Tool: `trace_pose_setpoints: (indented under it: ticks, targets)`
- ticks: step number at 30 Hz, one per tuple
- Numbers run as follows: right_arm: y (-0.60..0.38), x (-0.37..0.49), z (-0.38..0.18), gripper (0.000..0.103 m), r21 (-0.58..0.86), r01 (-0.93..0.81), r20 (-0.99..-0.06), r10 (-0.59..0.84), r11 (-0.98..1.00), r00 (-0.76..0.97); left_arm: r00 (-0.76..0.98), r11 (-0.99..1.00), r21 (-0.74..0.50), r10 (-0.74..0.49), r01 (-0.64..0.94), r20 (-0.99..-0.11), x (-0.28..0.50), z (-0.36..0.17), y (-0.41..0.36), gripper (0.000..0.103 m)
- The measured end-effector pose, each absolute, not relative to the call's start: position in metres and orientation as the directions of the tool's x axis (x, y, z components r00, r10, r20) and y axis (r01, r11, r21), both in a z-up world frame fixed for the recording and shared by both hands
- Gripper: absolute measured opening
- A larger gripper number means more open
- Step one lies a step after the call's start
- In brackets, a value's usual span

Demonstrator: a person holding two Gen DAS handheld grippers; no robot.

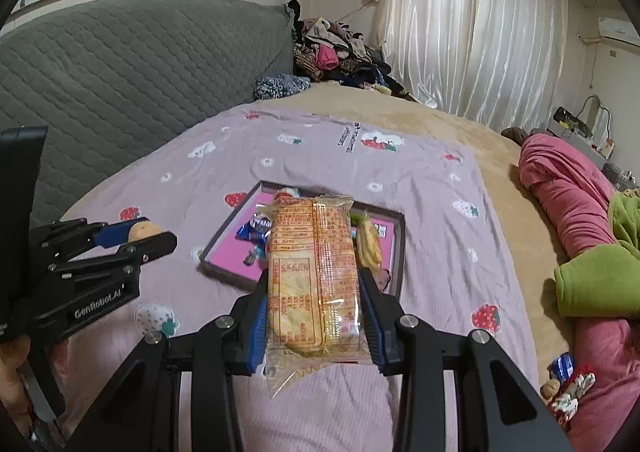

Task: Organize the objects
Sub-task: 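Lift and carry the walnut and wrapped biscuit with both tools toward the tray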

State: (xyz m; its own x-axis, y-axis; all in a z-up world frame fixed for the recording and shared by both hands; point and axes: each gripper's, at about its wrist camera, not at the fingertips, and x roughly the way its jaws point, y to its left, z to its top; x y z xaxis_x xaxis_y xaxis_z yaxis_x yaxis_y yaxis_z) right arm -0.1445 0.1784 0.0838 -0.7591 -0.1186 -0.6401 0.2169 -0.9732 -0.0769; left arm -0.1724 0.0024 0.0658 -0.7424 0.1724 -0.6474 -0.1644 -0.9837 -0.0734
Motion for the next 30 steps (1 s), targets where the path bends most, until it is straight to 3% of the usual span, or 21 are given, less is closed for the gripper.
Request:
trace_pose_setpoints:
  ticks: [11,30]
  targets:
    - [0.180,-0.174,0.084,0.041,-0.034,0.204,-0.590,-0.145,-0.978,-0.794,-0.776,-0.987,-0.062,0.158,-0.151,-0.610,-0.218,0.081,-0.003,0.035]
    - [0.184,-0.226,0.047,0.041,0.059,0.202,-0.530,-0.202,-0.978,-0.823,-0.768,-0.992,-0.048,0.120,-0.116,-0.630,-0.285,0.014,0.000,0.035]
